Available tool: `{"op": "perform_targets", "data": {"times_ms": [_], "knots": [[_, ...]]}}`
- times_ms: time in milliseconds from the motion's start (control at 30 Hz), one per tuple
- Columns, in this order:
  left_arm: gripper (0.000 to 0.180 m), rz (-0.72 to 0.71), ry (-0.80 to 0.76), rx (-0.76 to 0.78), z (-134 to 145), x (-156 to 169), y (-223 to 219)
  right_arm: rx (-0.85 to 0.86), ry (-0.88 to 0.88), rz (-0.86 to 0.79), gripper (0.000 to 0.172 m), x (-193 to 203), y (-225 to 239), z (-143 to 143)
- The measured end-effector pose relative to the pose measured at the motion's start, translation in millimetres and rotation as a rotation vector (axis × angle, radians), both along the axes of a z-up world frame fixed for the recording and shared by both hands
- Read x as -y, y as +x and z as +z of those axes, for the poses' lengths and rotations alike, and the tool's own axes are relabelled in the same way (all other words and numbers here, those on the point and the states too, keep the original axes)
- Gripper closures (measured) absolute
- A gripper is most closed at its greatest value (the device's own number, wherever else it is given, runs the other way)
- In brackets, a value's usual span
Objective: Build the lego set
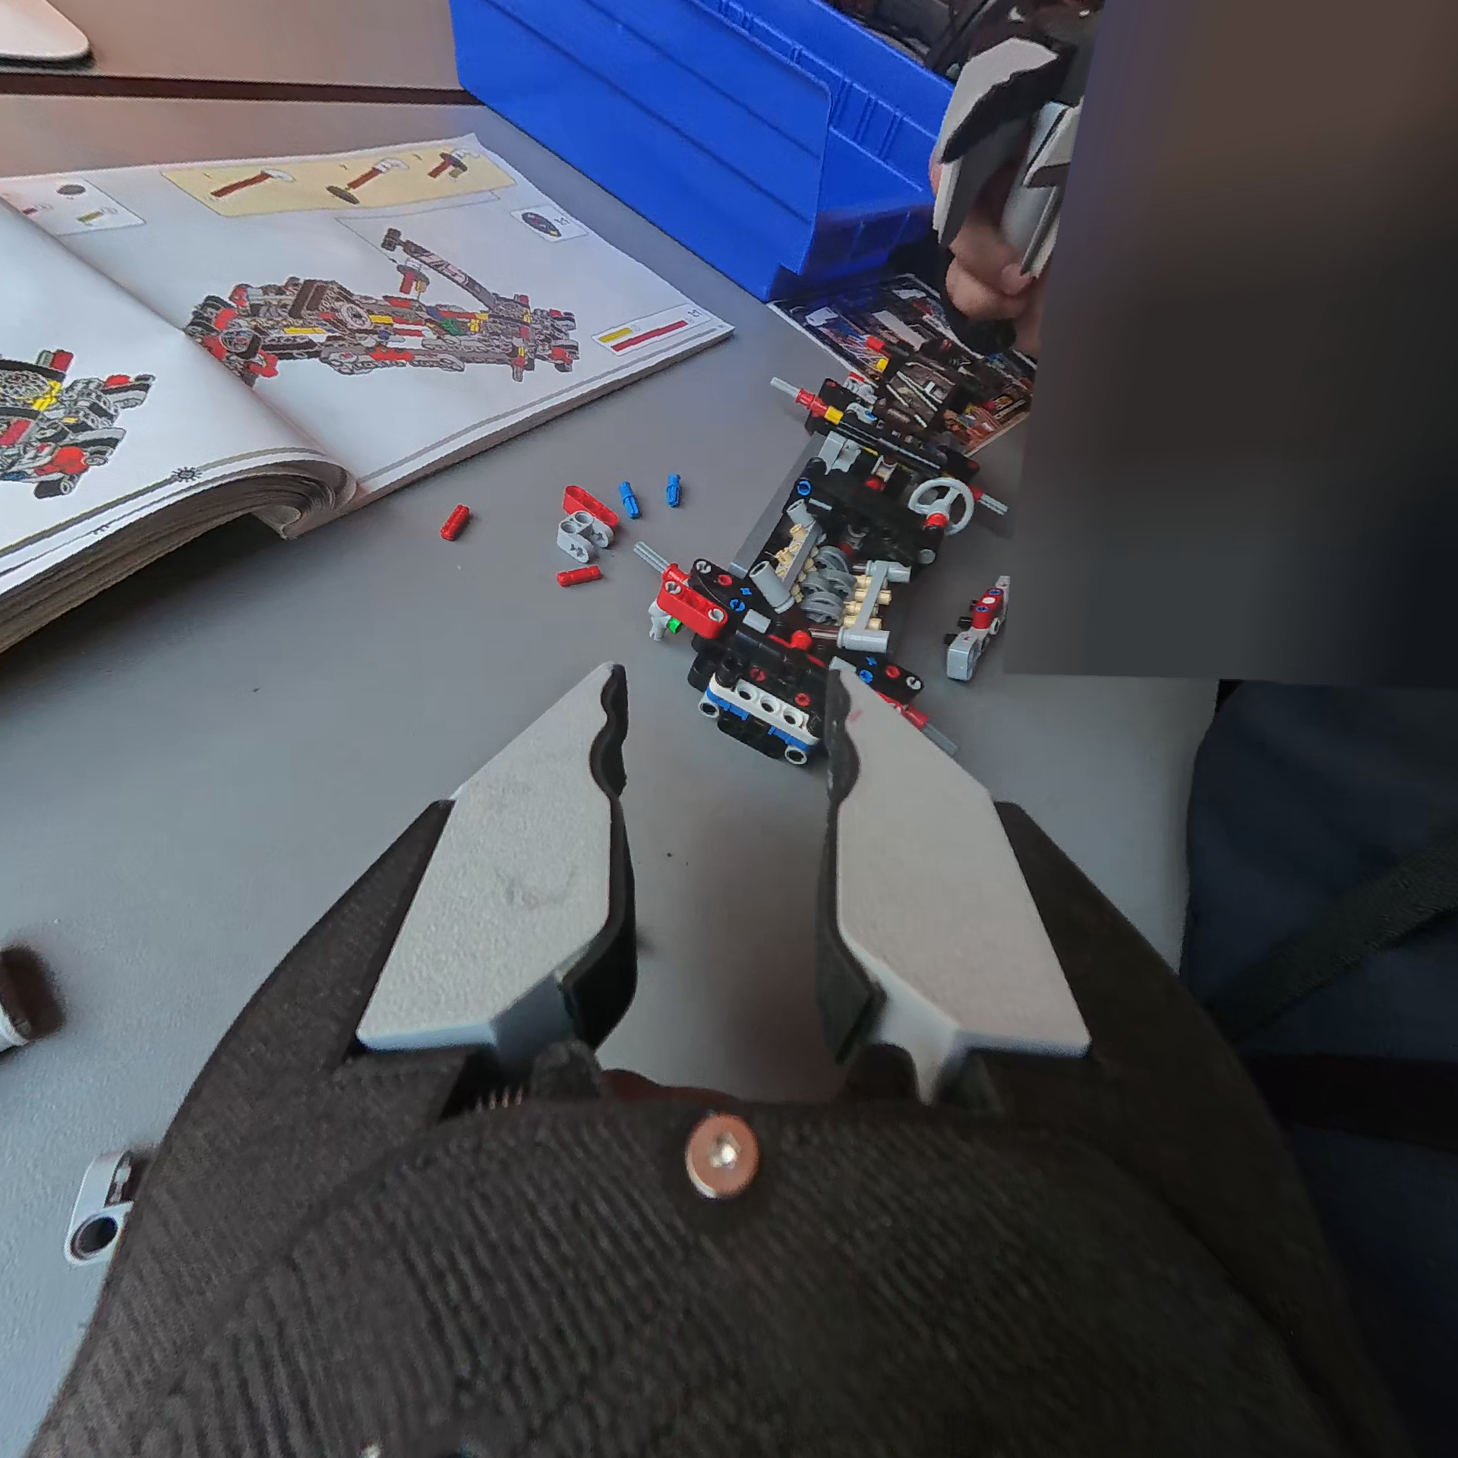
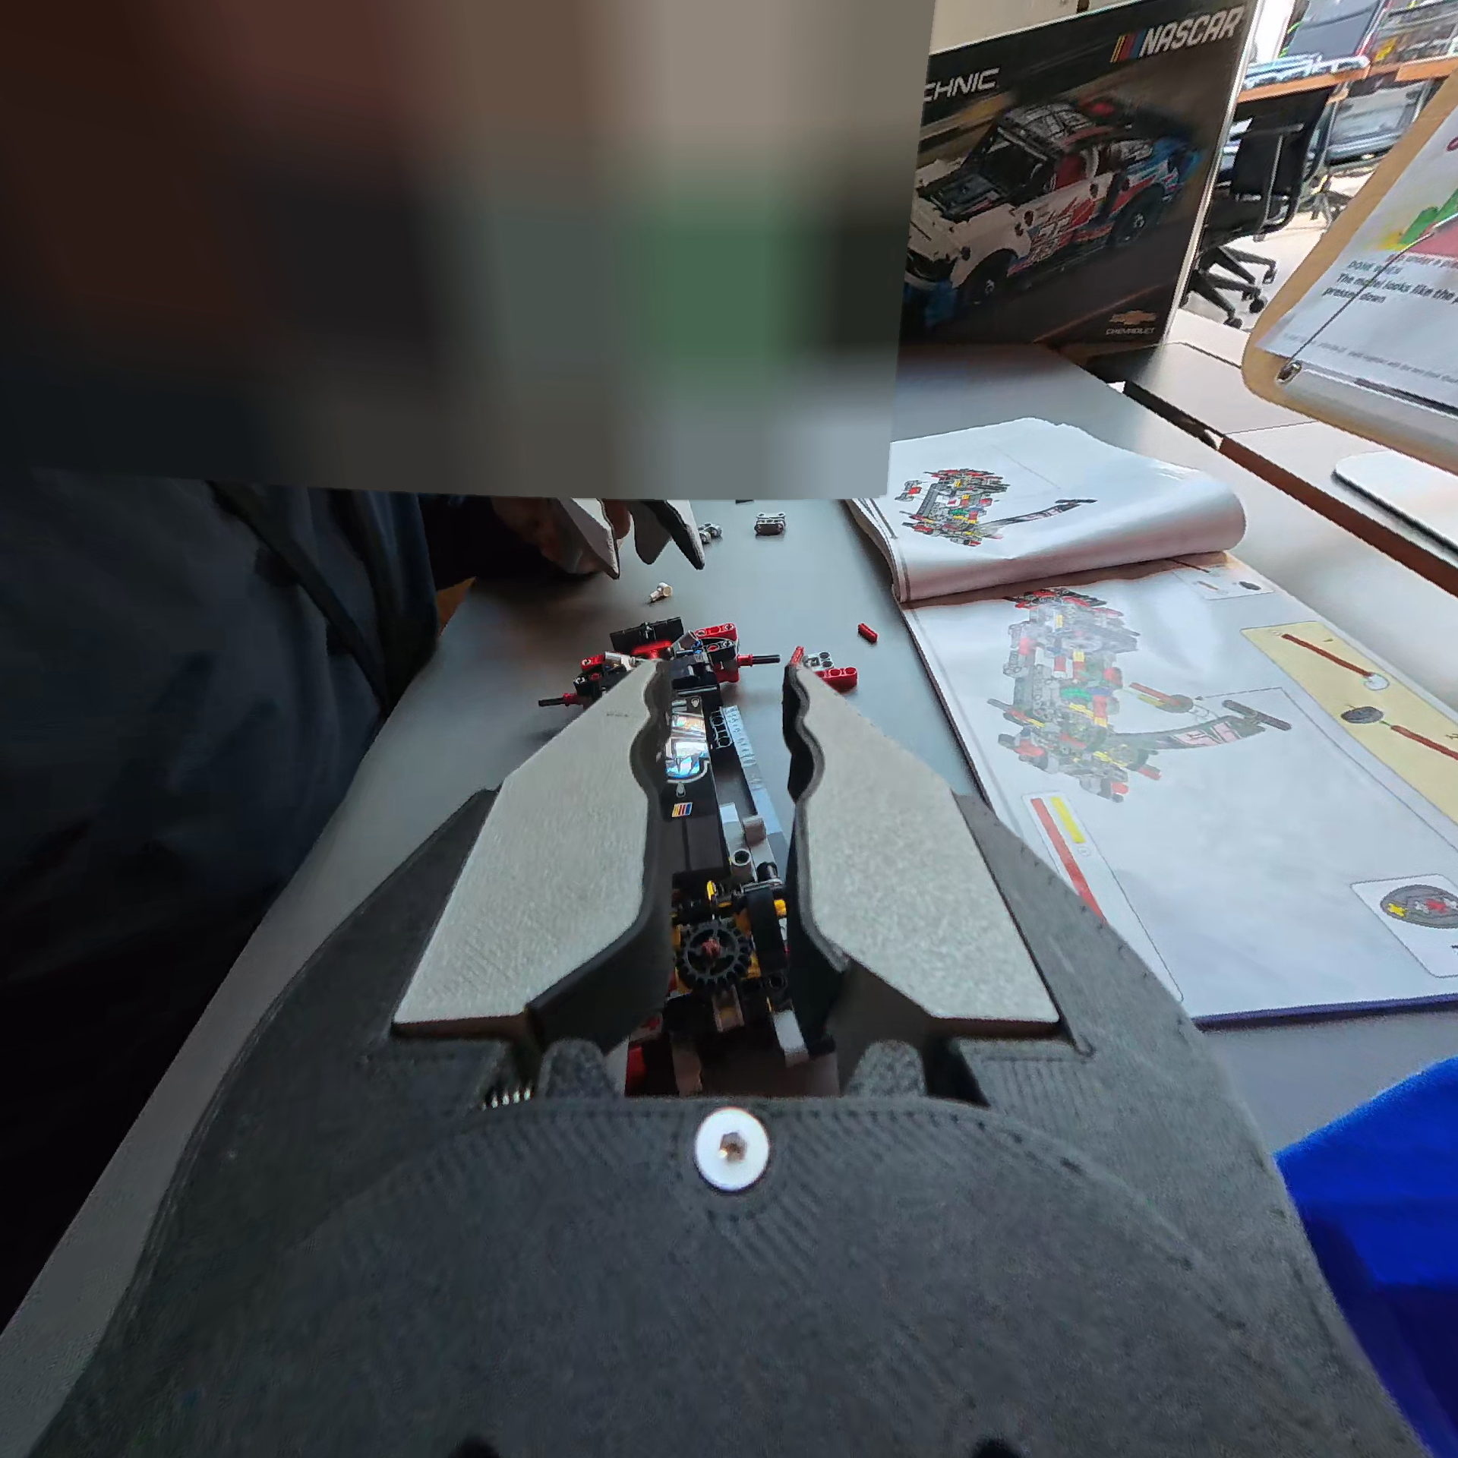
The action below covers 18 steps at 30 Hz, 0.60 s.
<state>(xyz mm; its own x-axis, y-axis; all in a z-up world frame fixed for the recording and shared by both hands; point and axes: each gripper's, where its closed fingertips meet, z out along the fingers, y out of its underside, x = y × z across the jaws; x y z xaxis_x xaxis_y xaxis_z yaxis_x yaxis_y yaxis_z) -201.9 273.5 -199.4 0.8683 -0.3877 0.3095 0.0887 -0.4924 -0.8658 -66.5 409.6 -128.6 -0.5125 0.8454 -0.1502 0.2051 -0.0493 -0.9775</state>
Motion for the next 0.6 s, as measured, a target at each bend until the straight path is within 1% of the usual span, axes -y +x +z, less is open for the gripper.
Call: {"op": "perform_targets", "data": {"times_ms": [367,600], "knots": [[0.132,-0.009,-0.008,0.011,-0.6,0.4,0.7,0.013,0.011,-0.002,0.146,0.1,2.9,-3.8],[0.132,-0.015,0.004,-0.026,-1.0,1.5,3.0,0.012,0.025,0.012,0.144,5.7,3.0,-3.0]]}}
